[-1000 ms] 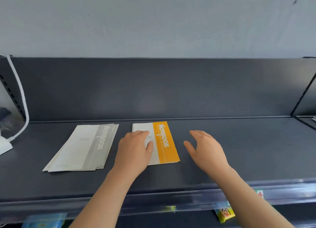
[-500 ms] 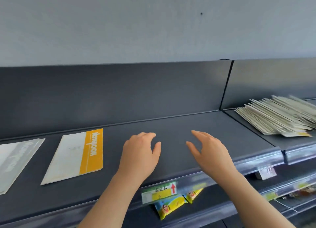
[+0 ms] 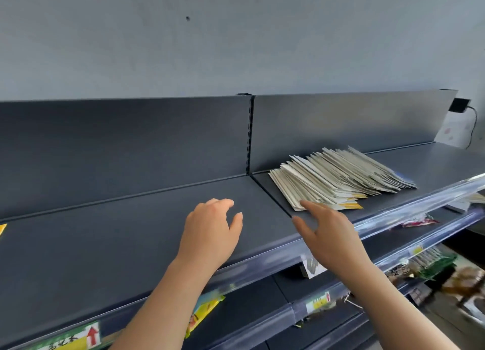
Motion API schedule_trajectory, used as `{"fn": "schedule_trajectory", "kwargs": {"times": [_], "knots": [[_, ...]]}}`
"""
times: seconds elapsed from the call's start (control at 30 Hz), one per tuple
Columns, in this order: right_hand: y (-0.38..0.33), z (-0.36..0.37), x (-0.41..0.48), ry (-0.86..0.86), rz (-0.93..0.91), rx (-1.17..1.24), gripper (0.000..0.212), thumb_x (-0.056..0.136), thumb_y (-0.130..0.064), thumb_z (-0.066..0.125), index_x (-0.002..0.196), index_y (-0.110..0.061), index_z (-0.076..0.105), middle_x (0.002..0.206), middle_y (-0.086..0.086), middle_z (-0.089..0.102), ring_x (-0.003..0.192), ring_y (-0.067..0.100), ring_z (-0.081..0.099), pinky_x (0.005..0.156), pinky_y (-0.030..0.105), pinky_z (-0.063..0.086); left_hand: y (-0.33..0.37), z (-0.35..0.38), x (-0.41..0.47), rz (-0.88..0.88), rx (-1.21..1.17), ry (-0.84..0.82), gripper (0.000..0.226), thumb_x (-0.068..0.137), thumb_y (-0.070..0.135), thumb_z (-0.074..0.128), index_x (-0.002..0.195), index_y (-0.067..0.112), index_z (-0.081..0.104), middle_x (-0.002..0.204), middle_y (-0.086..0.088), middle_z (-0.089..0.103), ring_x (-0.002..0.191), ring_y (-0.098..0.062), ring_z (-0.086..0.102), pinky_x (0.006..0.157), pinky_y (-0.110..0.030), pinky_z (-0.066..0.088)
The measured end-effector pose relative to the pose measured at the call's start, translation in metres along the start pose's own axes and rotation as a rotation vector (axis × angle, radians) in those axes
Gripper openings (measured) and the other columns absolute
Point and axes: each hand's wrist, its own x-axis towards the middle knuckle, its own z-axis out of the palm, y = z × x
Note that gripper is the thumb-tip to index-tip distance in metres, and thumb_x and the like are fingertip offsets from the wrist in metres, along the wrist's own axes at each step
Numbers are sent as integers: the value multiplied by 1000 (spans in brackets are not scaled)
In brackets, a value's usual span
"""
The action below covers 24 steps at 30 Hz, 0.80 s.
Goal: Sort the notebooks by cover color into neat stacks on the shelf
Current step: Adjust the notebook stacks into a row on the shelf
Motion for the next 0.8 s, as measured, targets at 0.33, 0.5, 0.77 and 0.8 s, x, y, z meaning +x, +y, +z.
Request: {"fn": "schedule_trajectory", "kwargs": {"times": [0.33, 0.5, 0.77, 0.8], "knots": [[91, -25, 66, 61, 81, -17, 48, 93, -42, 49, 136, -22, 48, 140, -5, 49, 125, 16, 48, 97, 27, 38, 73, 69, 75, 103, -41, -32, 36, 95, 36, 48, 125, 17, 59, 118, 2, 62, 112, -19, 52, 97, -33, 41], [129, -33, 111, 97, 106, -32, 46, 93, -42, 50, 135, -22, 50, 138, -7, 51, 122, 15, 50, 94, 25, 38, 104, 101, 123, 142, -42, -33, 33, 95, 36, 48, 114, 14, 63, 109, 1, 63, 104, -21, 54, 91, -37, 44], [195, -45, 169, 106, 140, -28, 46, 92, -42, 50, 133, -21, 51, 137, -5, 52, 124, 17, 49, 97, 29, 39, 153, 145, 181, 181, -38, -53, 33, 94, 35, 48, 112, 12, 63, 110, -1, 63, 107, -23, 54, 91, -38, 44], [205, -46, 176, 101, 141, -25, 46, 92, -42, 50, 133, -20, 51, 137, -5, 52, 123, 17, 50, 97, 29, 38, 159, 153, 187, 179, -27, -52, 33, 94, 34, 48, 110, 10, 63, 109, -3, 64, 106, -24, 54, 91, -38, 44]]}}
